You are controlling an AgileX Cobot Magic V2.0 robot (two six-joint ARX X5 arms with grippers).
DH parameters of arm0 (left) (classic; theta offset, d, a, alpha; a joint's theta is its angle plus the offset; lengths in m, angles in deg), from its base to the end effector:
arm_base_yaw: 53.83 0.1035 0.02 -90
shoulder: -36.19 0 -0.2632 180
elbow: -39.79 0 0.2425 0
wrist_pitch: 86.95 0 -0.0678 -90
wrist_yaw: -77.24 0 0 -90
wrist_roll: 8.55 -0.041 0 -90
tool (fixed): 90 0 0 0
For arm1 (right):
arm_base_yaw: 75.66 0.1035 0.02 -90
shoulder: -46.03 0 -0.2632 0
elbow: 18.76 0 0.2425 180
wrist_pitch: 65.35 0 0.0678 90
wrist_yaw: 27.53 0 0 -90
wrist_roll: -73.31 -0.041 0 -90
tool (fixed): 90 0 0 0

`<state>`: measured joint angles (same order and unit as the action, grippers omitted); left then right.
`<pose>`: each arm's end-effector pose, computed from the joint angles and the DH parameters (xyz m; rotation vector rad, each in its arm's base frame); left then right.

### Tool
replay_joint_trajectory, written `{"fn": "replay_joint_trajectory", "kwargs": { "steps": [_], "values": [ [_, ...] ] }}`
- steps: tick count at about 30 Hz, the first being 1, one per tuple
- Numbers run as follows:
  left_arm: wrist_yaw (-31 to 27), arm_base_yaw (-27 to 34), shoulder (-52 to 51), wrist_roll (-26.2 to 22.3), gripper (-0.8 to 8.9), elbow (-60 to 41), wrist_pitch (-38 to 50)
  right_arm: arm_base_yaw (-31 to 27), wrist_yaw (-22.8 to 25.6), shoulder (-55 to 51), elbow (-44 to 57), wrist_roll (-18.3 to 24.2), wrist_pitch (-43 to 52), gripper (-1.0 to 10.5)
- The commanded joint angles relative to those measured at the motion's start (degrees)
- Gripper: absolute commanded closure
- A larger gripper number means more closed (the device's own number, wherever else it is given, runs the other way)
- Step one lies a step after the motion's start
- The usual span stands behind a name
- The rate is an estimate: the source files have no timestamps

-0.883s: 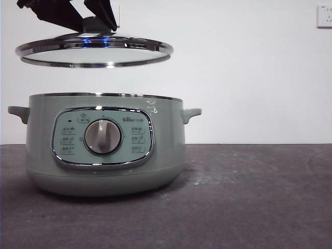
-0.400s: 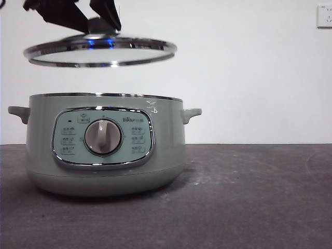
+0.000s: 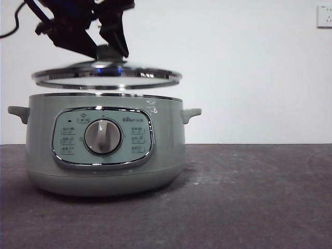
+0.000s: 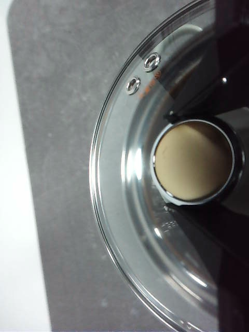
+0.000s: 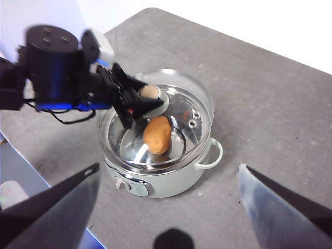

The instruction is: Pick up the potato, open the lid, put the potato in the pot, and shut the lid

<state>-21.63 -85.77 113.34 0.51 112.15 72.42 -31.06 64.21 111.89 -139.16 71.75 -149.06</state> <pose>0.2587 -0.1538 0.2934 0.0020 0.4481 -0.3613 0.1063 0.1031 0.4882 -0.1795 0.4886 0.7246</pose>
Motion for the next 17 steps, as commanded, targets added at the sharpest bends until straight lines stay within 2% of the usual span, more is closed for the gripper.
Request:
{"fn": "replay_joint_trajectory", "kwargs": {
  "steps": [1,17],
  "values": [
    [-0.11,-0.26,0.74,0.26,8.22,0.37,2.82,0.04,0.28,-0.44,-0.17,-0.50,0.26,5.1],
    [0.00,-0.24,1.90,0.17,8.22,0.37,-4.28,0.04,0.26,-0.68,-0.17,-0.48,0.24,5.1]
  ]
}}
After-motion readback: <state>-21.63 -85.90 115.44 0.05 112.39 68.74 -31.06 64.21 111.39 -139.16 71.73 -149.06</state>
